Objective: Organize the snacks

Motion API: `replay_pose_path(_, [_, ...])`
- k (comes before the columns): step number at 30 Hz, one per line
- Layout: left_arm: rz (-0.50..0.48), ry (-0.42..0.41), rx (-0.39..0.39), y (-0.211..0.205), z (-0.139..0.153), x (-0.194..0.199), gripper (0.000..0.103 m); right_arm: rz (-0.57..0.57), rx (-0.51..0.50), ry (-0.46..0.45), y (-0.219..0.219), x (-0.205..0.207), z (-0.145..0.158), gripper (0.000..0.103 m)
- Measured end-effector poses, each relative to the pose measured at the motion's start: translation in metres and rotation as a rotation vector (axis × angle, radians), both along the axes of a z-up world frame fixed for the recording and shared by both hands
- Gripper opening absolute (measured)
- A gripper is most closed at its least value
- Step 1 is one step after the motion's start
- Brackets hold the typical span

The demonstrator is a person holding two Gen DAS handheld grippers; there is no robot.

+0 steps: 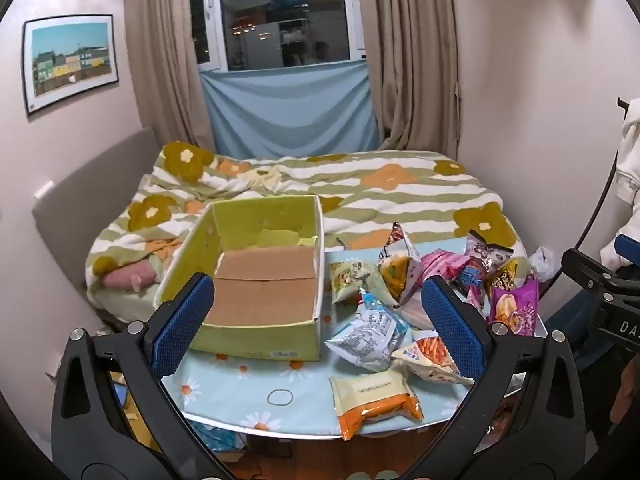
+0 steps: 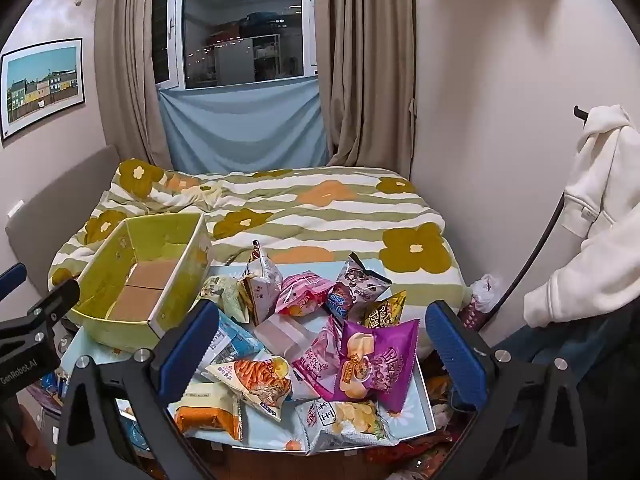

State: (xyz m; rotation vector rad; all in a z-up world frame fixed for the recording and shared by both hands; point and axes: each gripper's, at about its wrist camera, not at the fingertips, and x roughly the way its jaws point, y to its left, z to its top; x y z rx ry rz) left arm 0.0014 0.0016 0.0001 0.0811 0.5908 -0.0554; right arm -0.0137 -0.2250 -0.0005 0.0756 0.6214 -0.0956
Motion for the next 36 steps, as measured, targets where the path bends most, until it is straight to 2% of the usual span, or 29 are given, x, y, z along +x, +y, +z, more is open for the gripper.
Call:
replay_pose_path(3, [0.005,0.003,-0.031,0.013,0.004,0.004,0.103,-0.001,0.019,0.005,0.000,0.001,0.000,0.103])
replay_pose_path(4, [0.013,0.002,-0.019,0.011,0.004,0.005,0.103,-0.002,0.017,0.007,0.000,0.001,0.000,0.103])
replay_pose_path(5, [0.019,-0.038,0.002,0.006,0.005,-0.005,0.103,-0.002,0.016,0.006,0.000,0.001,0.000,0.103])
replay_pose_path(6, [0.021,-0.038,0.022,0.001,0.006,-0.006,0.103,0.000,0.016,0.006,0.001,0.001,0.000,0.103])
replay_pose_path(11, [0.026,-0.021,-0.005,0.004,-0.002,-0.001,0.103,0.007,0.018,0.004,0.003,0.003,0.004,0.103])
replay_pose_path(36, [0.010,-0.027,-0.010,0.014,-0.003,0.000,0.103,0.007,-0.004,-0.008,0.012,-0.003,0.002,0.103])
